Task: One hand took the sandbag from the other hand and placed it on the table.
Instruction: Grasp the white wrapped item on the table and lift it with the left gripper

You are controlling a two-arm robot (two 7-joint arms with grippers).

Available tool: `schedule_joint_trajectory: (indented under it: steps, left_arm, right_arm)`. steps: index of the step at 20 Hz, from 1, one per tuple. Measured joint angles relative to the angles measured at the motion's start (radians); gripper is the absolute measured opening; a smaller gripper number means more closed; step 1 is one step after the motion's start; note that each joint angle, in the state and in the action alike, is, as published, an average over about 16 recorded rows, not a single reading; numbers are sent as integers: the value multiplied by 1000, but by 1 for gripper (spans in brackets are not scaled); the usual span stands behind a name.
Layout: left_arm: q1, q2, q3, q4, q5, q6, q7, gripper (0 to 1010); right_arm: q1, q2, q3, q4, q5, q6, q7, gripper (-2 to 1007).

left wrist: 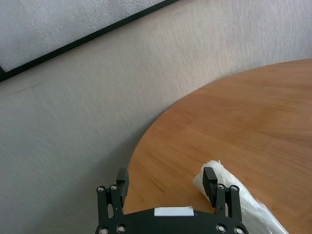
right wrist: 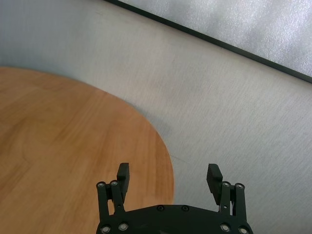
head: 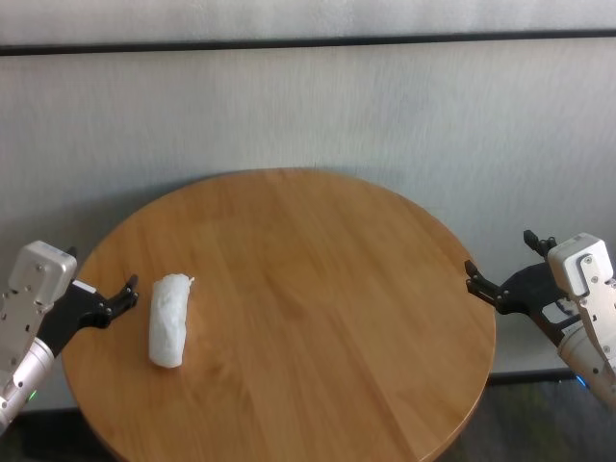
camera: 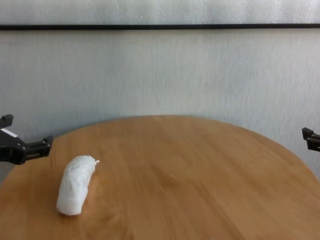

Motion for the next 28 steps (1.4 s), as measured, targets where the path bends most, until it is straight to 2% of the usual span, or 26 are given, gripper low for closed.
schedule_joint_trajectory:
  steps: [19, 24, 28]
  left_arm:
    - [6, 3, -5, -12, 0, 0, -1, 1000]
    - [16, 11, -13, -39, -4, 1, -24, 1000]
    - [22, 19, -24, -68, -27, 27, -60, 1000]
  right_arm:
    - [0, 0, 0, 0, 0, 0, 0, 1001]
    - [0, 0, 0, 0, 0, 0, 0, 1001]
    - [0, 0, 0, 0, 0, 0, 0, 1001]
